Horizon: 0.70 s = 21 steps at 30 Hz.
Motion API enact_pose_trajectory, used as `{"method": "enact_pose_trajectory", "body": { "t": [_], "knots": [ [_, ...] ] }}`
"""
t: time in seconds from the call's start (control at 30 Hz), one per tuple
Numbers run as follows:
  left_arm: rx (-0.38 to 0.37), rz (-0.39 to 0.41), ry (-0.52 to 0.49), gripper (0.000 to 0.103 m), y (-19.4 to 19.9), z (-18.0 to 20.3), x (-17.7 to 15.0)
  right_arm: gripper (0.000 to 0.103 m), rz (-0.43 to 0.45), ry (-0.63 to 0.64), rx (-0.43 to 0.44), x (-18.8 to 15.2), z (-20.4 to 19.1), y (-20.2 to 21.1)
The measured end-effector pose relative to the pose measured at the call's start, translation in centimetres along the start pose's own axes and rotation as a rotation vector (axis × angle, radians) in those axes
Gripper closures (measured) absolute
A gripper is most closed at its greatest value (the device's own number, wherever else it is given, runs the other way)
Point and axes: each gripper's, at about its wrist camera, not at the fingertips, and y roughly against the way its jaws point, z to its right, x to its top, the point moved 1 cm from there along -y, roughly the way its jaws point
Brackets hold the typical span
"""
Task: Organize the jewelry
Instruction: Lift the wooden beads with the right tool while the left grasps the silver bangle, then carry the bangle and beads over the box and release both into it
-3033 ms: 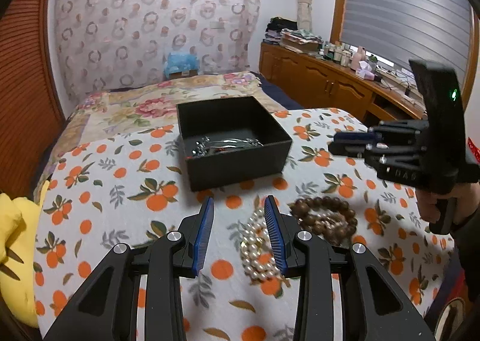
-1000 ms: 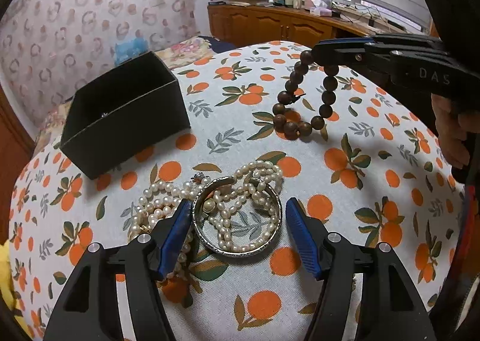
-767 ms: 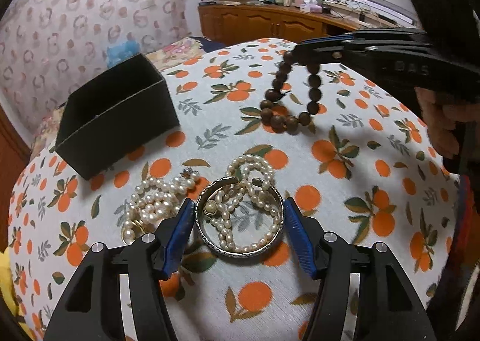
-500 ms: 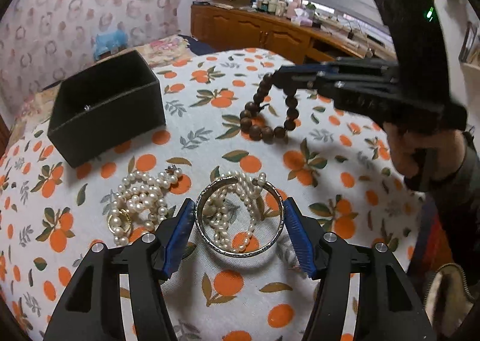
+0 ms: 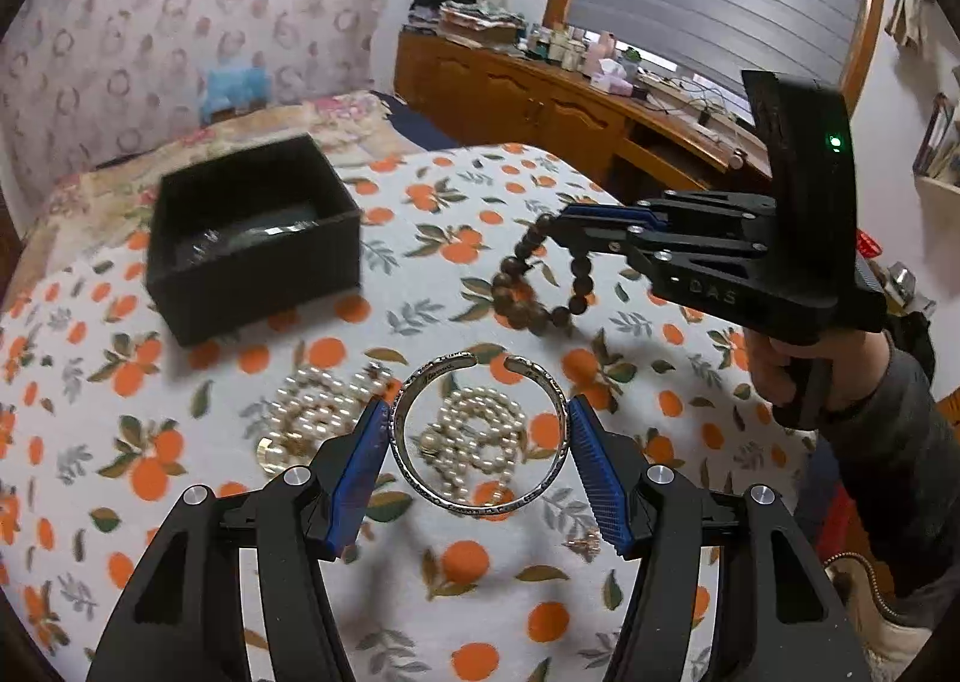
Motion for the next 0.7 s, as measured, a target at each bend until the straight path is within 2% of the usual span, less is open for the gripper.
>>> {"method": "enact_pose_trajectory", "body": {
  "t": [0.33,0.7],
  "knots": [
    [0.079,0.041,0.005,0.045,1.6,-2.1,1.0,0.088,0.05,0.02,0.014,2.3,-0.9,1.3],
    [0.173,0.061,0.011,0.045,2.0,-5.7,3.0,0.088,0.117,0.066,0.034,6.9,-2.1,2.0]
  ]
}}
